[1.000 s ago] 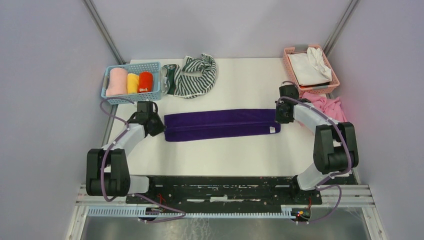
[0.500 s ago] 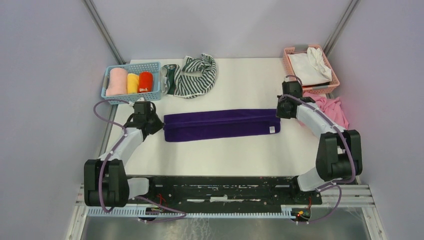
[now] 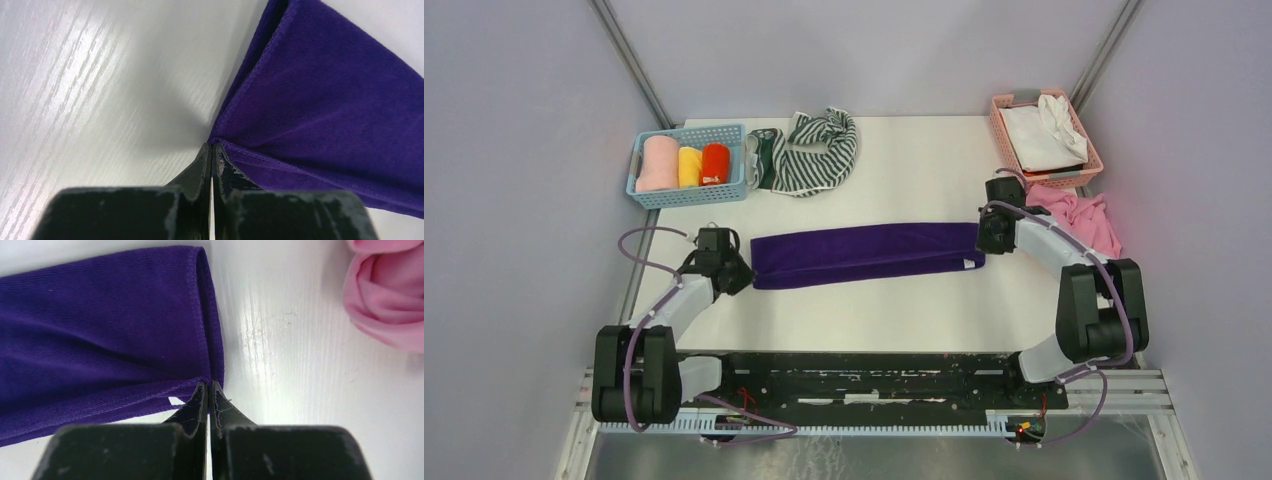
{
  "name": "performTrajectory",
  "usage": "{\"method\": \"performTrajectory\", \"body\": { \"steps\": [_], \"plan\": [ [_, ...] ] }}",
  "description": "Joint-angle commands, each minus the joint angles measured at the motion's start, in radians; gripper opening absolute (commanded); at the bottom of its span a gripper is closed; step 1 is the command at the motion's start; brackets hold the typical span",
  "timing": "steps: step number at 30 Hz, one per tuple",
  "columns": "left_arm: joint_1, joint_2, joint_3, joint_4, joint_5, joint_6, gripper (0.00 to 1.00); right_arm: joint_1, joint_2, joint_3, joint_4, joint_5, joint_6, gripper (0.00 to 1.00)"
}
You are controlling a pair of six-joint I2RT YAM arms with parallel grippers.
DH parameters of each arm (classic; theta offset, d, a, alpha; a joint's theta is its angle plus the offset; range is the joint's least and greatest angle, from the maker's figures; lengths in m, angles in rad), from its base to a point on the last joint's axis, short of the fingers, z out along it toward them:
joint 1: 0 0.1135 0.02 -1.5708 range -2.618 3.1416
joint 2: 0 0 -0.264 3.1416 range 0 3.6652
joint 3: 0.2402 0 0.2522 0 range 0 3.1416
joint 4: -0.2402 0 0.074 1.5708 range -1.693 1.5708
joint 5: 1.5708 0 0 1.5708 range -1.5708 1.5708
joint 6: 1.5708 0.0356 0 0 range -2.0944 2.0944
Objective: Roll the towels
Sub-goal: Fold the towel at the center of the board.
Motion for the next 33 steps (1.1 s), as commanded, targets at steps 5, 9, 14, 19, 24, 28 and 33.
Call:
{"method": "performTrajectory", "body": {
  "steps": [5,9,14,19,24,28,33],
  "plan": [
    [0.005,0.003,-0.026,0.069,-0.009,-0.067,0.11,-0.008,0.054,-0.002,0.006,-0.011,0.042,0.16],
    [0.005,-0.077,-0.04,0.03,0.013,-0.082,0.24,-0.009,-0.002,-0.007,-0.03,-0.038,0.038,0.31],
    [0.005,-0.244,-0.033,-0.078,0.043,-0.093,0.39,-0.009,-0.134,0.0,-0.102,-0.031,0.008,0.41],
    [0.005,-0.396,0.009,-0.183,0.029,-0.093,0.47,-0.009,-0.254,-0.002,-0.13,-0.052,-0.003,0.47],
    [0.004,-0.365,0.07,-0.135,0.111,-0.06,0.52,-0.007,-0.195,0.031,-0.059,-0.222,-0.005,0.49],
    [-0.019,-0.189,0.136,-0.015,0.211,-0.049,0.52,0.012,-0.013,0.159,-0.023,-0.404,0.026,0.5],
    [-0.156,0.115,0.314,0.037,0.185,0.015,0.52,0.158,0.199,0.337,-0.007,-0.532,-0.041,0.51]
  ]
}}
